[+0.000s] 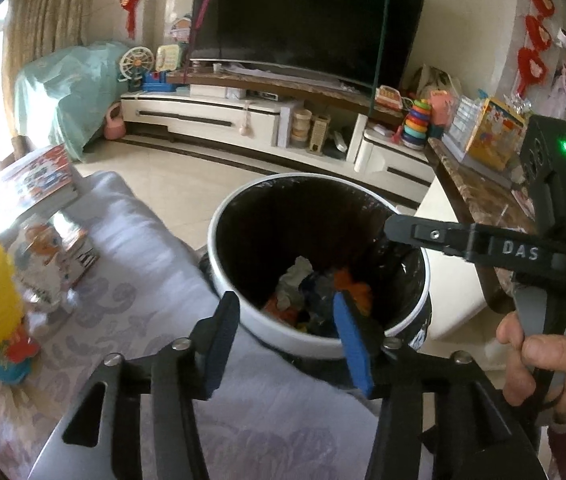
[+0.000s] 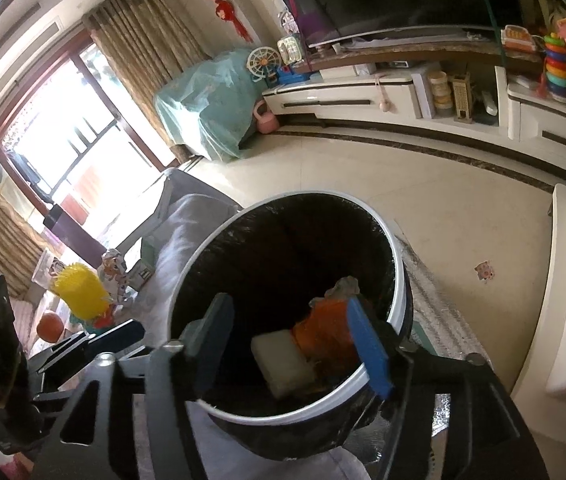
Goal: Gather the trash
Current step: 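Open both tools to drop the foam block and orange bag into the bin, then move both open tools back toward the items on the table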
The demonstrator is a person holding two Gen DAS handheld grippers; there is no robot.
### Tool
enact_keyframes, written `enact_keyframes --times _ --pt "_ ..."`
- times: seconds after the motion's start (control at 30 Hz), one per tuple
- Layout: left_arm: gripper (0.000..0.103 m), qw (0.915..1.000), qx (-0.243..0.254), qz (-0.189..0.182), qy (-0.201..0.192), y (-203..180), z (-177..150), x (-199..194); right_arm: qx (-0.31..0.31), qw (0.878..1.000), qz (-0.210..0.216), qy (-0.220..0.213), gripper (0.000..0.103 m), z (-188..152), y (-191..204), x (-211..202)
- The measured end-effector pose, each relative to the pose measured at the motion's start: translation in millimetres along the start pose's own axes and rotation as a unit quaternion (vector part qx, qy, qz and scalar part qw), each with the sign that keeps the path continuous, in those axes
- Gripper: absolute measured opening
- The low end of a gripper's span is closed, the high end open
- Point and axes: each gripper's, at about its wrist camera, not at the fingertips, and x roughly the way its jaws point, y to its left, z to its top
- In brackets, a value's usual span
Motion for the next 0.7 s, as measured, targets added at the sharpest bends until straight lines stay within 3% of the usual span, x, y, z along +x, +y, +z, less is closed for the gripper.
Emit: enact_keyframes --times 0.1,0.2,0.7 --pt "0.060 0.9998 -0.019 0.002 -0.004 7 -13 -11 -0.001 1.000 0.007 -0.013 0.080 -5 7 -8" --pt "0.061 0.9992 -0.038 0.005 -0.008 15 -31 -23 -0.003 1.000 0.014 -0.020 0.088 -11 18 -12" --pt "0.062 0.9910 -0.120 0.051 -0.027 66 -106 -98 -0.048 0.996 0.070 -0.017 0.094 -60 95 -10"
